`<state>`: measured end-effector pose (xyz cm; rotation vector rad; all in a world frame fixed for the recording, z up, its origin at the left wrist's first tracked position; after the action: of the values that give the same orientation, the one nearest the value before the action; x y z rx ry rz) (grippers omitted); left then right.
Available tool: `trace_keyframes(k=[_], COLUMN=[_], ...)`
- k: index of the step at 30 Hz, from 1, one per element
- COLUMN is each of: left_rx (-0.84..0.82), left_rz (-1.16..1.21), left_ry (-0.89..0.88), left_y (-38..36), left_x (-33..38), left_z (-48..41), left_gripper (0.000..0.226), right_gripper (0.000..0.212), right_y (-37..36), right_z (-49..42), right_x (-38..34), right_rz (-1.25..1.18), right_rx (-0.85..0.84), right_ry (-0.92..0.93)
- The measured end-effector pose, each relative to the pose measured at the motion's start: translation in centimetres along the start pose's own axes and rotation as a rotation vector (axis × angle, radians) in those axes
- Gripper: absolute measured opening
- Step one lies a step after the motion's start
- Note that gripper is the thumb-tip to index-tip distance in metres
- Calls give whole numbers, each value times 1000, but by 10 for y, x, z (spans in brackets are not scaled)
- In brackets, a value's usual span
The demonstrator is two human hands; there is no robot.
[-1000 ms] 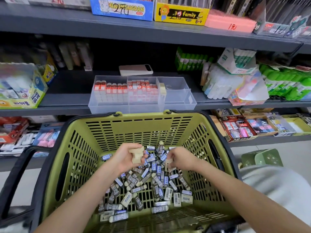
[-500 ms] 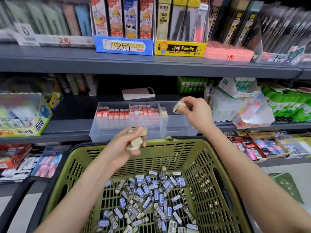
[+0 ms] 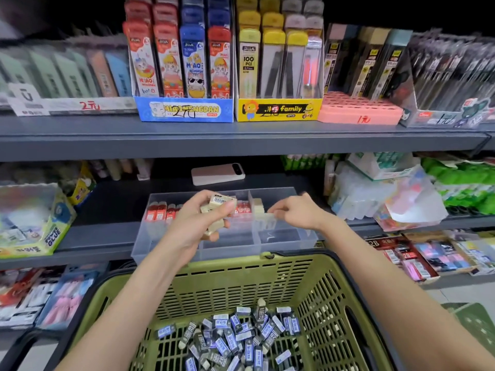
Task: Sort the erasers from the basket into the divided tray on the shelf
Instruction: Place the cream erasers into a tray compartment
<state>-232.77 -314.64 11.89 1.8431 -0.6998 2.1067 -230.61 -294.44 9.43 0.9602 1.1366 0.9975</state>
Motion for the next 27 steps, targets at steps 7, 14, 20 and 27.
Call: trace_keyframes(k=[7, 14, 20, 27], left_rx=[3, 2, 12, 8], left_rz=[-65, -166, -212, 463], left_ry=[-25, -185, -140, 274], left_y=[-7, -21, -25, -25], left_x=[-9, 5, 8, -21], left_z=[-5, -2, -6, -4], left_gripper=[43, 20, 20, 29], right_gripper=[31, 30, 7, 22], right_y=[27, 22, 32, 54], right_z=[21, 54, 43, 13], right_x=[-13, -67, -38, 16], right_rz=[7, -876, -1311, -158], right_rx=[276, 106, 234, 449], right_ry=[1, 30, -52, -175])
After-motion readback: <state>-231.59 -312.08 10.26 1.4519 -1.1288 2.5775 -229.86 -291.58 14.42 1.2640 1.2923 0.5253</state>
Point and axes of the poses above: each hand's wrist, its own z-axis away from the middle knuckle, its own y-axis out of the back of the hand, x = y × z, the point moved 9 cm from there along -z, towards the middle knuckle, and after that the axes turned 2 degrees about z, right-handed, at the moved point
